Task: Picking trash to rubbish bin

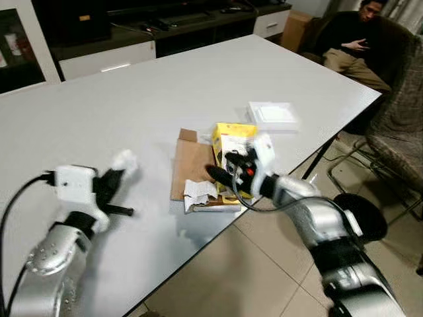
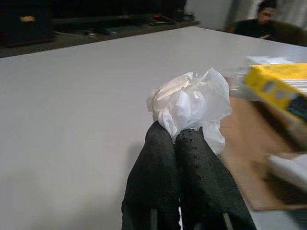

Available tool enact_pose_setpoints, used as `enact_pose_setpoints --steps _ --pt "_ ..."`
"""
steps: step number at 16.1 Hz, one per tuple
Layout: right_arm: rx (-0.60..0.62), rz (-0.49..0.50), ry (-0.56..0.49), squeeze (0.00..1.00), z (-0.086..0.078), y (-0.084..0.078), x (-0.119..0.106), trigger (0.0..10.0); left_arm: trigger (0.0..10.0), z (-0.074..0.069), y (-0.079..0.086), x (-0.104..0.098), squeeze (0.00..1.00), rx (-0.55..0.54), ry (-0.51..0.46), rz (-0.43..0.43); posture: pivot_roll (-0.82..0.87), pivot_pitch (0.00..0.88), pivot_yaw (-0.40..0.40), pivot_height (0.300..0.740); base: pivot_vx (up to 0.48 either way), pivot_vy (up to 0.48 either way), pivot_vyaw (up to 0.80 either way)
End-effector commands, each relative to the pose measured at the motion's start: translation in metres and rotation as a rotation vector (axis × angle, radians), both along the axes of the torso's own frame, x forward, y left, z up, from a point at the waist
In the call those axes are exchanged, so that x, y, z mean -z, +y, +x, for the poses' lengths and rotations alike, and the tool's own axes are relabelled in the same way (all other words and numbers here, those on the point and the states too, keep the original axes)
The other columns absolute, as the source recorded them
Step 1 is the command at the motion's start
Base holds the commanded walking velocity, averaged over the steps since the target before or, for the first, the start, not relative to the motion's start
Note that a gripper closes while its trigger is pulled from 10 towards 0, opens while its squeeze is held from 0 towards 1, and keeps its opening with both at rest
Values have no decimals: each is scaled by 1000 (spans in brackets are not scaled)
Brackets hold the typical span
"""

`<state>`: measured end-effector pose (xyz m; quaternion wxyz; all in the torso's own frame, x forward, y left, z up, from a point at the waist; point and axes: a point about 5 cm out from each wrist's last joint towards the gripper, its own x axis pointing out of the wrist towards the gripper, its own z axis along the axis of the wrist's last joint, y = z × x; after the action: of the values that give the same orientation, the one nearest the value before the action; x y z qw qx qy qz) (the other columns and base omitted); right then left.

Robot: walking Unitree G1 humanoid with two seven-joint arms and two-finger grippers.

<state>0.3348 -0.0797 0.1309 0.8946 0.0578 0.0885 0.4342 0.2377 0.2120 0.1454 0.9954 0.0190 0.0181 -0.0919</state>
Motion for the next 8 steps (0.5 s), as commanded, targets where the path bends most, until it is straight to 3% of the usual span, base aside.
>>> enact_pose_setpoints --steps 1,4,5,6,7,8 --pt "-21 -7 -1 1000 2 1 2 10000 0 0 -6 -5 0 30 -6 -13 96 40 -102 740 0 0 0" --pt "-210 -29 52 1000 -1 27 2 10000 0 -5 -4 -8 0 42 11 5 111 57 -112 740 0 0 0" --pt "-210 -29 52 1000 -1 27 2 10000 0 -5 -4 -8 0 42 11 5 111 57 -112 740 0 0 0" --pt "-252 -116 65 753 -1 32 9 10000 0 -7 -3 -8 0 43 21 13 113 60 -113 740 0 0 0" --pt "-250 -197 74 0 1 33 15 10000 0 -9 -4 -9 0 48 29 16 116 63 -114 740 0 0 0" --pt "-254 -228 76 0 1 33 17 10000 0 -9 -5 -9 0 51 31 16 116 63 -113 740 0 0 0"
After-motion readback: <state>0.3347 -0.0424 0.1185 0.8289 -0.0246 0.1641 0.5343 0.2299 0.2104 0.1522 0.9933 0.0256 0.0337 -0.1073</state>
